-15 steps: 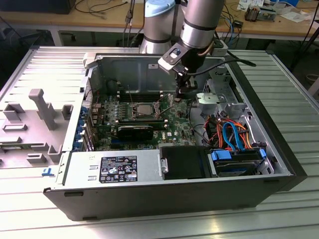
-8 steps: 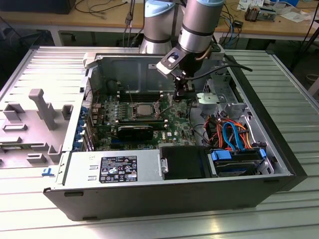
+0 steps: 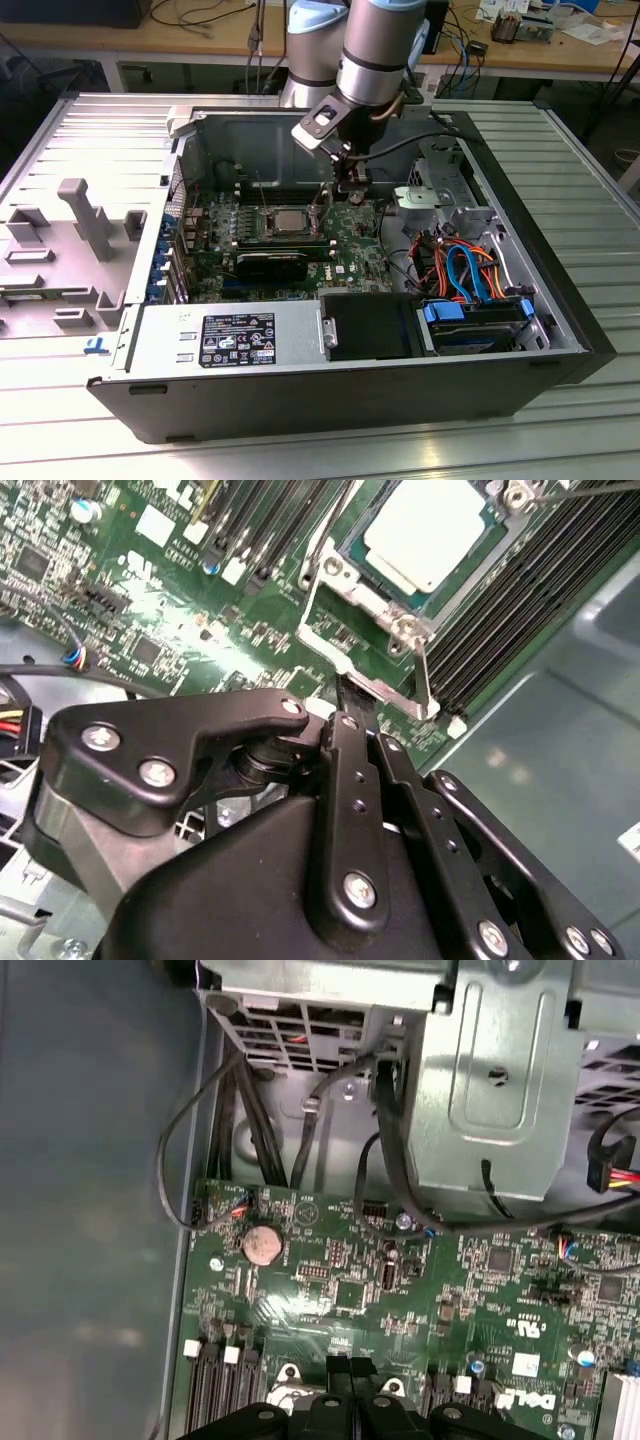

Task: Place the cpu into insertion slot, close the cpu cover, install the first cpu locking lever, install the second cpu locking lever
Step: 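Install the first cpu locking lever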

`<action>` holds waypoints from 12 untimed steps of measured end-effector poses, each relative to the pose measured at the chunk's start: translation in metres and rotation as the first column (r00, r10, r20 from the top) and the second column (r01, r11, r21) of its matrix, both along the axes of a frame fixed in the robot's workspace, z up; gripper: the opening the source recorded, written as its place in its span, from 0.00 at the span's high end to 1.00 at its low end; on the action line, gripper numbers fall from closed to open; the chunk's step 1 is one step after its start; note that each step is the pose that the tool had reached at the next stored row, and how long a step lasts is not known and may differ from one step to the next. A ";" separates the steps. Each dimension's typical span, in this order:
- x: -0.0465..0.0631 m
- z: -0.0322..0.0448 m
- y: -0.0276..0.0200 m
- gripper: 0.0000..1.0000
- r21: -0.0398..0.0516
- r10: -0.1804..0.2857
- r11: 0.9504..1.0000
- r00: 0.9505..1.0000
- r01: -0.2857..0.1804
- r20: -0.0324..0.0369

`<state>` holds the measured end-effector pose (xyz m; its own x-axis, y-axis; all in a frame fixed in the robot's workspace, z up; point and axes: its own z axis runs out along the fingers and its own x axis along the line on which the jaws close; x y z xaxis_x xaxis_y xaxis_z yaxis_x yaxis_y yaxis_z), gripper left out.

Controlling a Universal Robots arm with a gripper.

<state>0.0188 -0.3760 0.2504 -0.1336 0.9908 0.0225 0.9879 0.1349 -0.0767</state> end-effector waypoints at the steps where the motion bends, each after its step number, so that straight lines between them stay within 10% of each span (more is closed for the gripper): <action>1: -0.003 0.0000 0.0000 0.89 0.000 0.000 1.000 1.000 0.000 0.000; 12: -0.044 -0.0045 0.0000 0.89 0.001 0.003 1.000 1.000 -0.003 0.000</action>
